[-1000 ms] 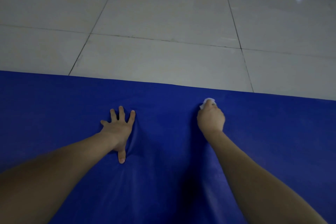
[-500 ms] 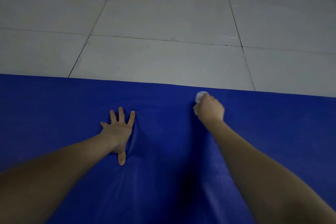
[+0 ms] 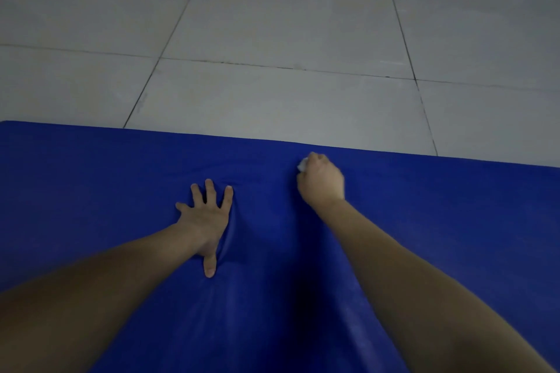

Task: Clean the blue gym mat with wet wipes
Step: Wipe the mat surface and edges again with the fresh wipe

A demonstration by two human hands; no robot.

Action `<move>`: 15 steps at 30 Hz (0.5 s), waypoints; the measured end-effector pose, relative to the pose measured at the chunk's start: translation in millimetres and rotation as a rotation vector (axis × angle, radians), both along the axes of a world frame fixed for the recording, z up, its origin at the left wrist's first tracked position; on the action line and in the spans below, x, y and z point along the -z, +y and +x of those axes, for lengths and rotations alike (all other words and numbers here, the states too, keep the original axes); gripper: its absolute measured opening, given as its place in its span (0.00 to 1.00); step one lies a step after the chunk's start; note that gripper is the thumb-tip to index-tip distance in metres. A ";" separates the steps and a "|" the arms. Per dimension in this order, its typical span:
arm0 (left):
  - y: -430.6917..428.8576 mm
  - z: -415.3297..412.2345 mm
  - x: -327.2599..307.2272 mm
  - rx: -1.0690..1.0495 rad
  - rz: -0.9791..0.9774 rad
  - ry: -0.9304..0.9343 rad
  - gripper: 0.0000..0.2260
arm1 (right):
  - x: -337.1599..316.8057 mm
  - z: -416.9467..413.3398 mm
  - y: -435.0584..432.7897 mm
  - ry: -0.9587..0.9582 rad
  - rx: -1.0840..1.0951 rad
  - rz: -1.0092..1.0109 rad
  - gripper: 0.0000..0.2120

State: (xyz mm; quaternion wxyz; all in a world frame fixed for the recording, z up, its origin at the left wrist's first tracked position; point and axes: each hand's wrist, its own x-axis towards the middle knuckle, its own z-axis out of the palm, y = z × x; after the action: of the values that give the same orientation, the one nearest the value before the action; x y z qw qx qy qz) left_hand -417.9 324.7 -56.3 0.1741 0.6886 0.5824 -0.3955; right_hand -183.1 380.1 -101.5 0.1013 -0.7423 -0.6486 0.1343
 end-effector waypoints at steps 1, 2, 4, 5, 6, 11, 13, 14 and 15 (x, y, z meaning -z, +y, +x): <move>0.2 0.5 0.0 0.005 -0.002 0.004 0.79 | 0.6 -21.7 -0.7 -0.009 -0.080 0.003 0.10; 0.1 1.0 0.1 0.010 -0.003 0.009 0.78 | 1.7 -39.1 -2.1 -0.025 -0.151 0.014 0.10; 0.4 1.8 0.0 0.019 0.002 0.022 0.78 | 4.0 -51.9 -2.2 -0.064 -0.223 0.055 0.10; 0.4 2.4 0.0 0.019 0.000 0.025 0.79 | 4.7 -46.2 0.1 -0.076 -0.225 0.066 0.08; 0.2 2.9 0.2 0.015 -0.002 0.024 0.79 | 4.7 -34.9 2.9 -0.084 -0.207 0.059 0.07; 2.1 3.8 2.2 -0.008 -0.004 0.018 0.79 | -1.2 61.6 17.0 -0.104 0.093 -0.007 0.11; 2.0 3.1 3.1 -0.009 -0.002 0.013 0.80 | -1.0 102.5 18.0 -0.137 0.222 -0.013 0.09; 1.7 2.7 3.5 -0.012 0.000 0.011 0.80 | -0.5 120.5 17.7 -0.152 0.288 -0.019 0.09; 1.6 2.5 3.7 -0.013 0.002 0.010 0.80 | -0.4 135.6 16.7 -0.156 0.359 -0.025 0.10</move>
State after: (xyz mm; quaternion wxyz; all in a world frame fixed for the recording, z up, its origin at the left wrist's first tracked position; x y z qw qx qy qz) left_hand -415.4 326.3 -60.0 0.1732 0.6829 0.5880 -0.3973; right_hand -47.5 396.8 -101.1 0.0636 -0.8554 -0.5101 0.0641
